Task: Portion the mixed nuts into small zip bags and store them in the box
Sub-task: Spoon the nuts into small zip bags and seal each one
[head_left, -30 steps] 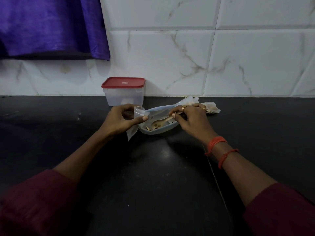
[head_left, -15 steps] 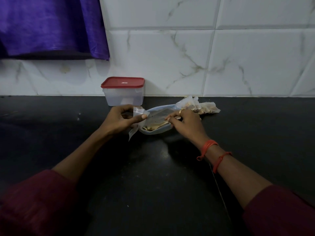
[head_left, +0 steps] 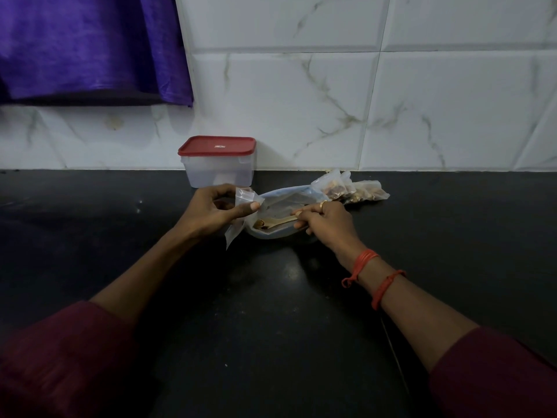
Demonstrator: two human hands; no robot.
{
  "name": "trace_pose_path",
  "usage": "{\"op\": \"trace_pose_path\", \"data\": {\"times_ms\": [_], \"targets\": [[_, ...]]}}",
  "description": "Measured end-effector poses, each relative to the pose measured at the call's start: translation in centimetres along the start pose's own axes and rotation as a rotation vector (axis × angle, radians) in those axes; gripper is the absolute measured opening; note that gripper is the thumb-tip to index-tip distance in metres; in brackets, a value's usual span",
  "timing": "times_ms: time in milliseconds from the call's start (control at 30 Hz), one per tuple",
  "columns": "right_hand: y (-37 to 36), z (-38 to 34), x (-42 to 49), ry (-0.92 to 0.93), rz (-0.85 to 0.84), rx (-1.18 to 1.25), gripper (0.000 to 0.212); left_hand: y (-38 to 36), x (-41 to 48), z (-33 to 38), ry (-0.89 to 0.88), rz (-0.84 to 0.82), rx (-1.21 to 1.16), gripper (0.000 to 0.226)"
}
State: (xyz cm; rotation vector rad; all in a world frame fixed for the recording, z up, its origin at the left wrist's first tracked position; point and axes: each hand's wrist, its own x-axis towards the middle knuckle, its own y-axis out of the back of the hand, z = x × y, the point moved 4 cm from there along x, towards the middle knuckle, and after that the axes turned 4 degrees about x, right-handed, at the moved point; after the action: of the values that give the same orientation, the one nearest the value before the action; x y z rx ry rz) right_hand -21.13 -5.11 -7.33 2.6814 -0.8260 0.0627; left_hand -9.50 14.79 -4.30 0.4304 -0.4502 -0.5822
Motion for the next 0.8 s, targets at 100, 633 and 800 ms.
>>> {"op": "trace_pose_path", "data": {"times_ms": [100,633,800], "targets": [[0.6,0.0,0.2,-0.008,0.035,0.004,0.013,0.1,0.1,-0.1,-0.006,0.003,0.015,0.041],[2.3,-1.0,0.7,0.045,0.208,0.105,0.020,-0.3,-0.4,0.3,-0.206,0.042,0.361,0.070],[1.2,-2.2,-0.2,0.155,0.144,0.118,0.019,-0.5,-0.6,0.7,-0.222,0.057,0.383,0.068]]}}
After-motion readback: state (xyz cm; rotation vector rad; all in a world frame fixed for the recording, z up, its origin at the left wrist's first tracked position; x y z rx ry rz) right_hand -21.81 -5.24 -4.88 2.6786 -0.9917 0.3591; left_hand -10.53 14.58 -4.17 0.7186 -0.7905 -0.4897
